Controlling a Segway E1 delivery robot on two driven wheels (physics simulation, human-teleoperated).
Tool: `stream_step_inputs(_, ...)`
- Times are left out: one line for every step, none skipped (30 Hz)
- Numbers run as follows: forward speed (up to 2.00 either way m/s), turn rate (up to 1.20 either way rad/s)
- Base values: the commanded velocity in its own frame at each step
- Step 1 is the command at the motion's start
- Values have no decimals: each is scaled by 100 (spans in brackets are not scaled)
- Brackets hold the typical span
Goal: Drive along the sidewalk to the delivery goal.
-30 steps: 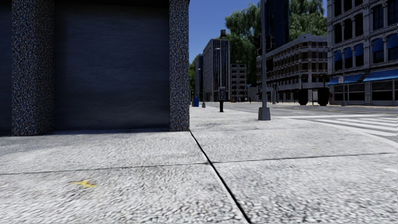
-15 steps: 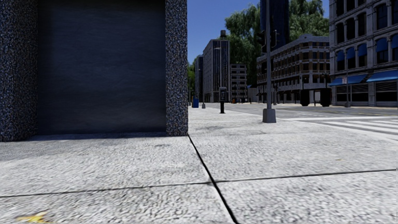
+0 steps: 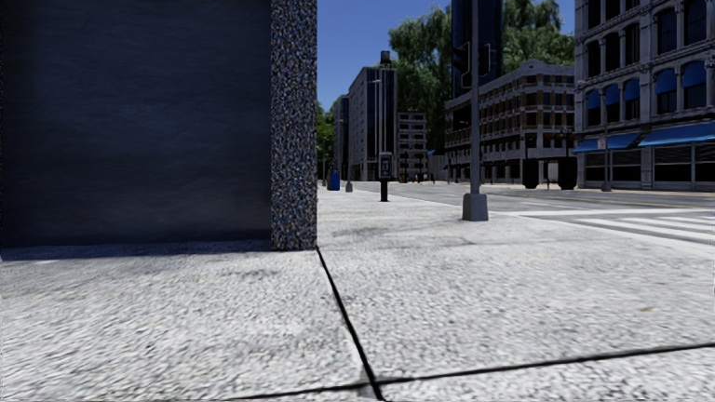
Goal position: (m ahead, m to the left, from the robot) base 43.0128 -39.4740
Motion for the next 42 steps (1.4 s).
stream_step_inputs(128, -38)
stream_step_inputs(200, -38)
stream_step_inputs(200, -38)
stream_step_inputs(200, -39)
stream_step_inputs(200, -39)
stream_step_inputs(200, -43)
stream_step_inputs(200, -48)
stream_step_inputs(200, -50)
stream_step_inputs(200, -50)
stream_step_inputs(200, -51)
stream_step_inputs(200, -51)
stream_step_inputs(200, -51)
stream_step_inputs(200, -51)
stream_step_inputs(200, -51)
stream_step_inputs(200, -51)
stream_step_inputs(200, -51)
stream_step_inputs(200, -51)
stream_step_inputs(200, -51)
stream_step_inputs(200, -51)
stream_step_inputs(200, -51)
stream_step_inputs(200, -51)
stream_step_inputs(200, -51)
stream_step_inputs(200, -51)
stream_step_inputs(200, -51)
stream_step_inputs(200, -51)
stream_step_inputs(200, -51)
stream_step_inputs(200, -51)
stream_step_inputs(200, -51)
stream_step_inputs(200, -51)
stream_step_inputs(200, -51)
stream_step_inputs(200, -51)
stream_step_inputs(200, -52)
stream_step_inputs(200, -52)
stream_step_inputs(200, -52)
stream_step_inputs(200, -55)
stream_step_inputs(200, -55)
stream_step_inputs(200, -57)
stream_step_inputs(200, -57)
stream_step_inputs(200, -58)
stream_step_inputs(200, -58)
stream_step_inputs(200, -58)
stream_step_inputs(200, -58)
